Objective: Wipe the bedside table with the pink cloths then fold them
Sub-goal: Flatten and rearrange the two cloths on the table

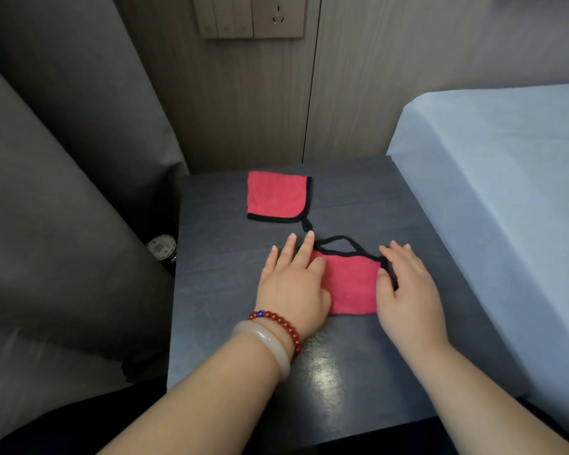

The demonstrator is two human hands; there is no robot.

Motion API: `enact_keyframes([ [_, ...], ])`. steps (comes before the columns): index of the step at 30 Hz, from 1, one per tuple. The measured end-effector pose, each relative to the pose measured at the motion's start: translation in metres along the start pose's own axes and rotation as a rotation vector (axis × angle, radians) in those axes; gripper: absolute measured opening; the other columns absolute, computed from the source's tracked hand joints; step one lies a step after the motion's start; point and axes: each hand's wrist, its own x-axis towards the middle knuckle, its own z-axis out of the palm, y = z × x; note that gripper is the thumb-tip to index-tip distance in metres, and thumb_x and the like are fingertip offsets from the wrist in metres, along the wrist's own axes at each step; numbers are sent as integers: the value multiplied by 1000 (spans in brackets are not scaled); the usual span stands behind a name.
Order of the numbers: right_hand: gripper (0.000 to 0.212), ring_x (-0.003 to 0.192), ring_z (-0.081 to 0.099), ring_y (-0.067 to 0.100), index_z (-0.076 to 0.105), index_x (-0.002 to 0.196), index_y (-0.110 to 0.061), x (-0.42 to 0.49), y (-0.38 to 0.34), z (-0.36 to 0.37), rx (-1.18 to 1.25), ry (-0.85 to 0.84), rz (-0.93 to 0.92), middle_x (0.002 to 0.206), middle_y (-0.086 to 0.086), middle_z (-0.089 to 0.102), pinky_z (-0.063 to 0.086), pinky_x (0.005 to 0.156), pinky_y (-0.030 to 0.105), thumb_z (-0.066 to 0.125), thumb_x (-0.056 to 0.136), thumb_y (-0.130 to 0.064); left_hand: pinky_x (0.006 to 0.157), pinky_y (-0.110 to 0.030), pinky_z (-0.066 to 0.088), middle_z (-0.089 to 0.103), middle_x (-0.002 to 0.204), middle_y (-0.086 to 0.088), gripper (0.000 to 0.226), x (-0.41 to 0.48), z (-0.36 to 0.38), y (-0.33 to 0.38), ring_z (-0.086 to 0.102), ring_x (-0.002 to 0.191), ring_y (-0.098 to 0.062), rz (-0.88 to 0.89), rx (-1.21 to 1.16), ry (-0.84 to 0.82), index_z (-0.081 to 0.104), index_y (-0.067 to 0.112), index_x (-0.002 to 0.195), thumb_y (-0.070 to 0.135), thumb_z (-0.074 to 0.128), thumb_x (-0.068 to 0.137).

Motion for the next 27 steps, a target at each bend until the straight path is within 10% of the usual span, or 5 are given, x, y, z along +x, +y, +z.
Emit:
enact_keyframes([
  [9, 44, 145, 20, 23, 45, 140, -18, -1, 2, 7, -346, -127, 62, 154, 9, 31, 11, 119, 43, 41, 97, -25, 119, -46, 7, 20, 160, -5, 53, -21, -35, -37, 12, 148, -28, -35, 159, 63, 66, 16, 116, 36, 29, 84],
  [18, 45, 146, 18, 20, 44, 141, -18, 0, 2, 7, -351, -130, 57, 155, 6, 29, 10, 119, 41, 37, 97, -24, 118, -46, -7, -4, 163, 1, 64, 1, 15, -1, -10, 148, -21, 66, 93, -51, 11, 40, 152, 63, 23, 93],
  [27, 46, 146, 17, 19, 43, 142, -18, 0, 4, 7, -342, -151, 70, 156, 5, 27, 10, 120, 42, 37, 97, -25, 119, -45, 1, 2, 163, 3, 68, -31, 7, -67, -1, 149, -22, -138, 122, 16, 7, 45, 150, 66, 10, 85],
])
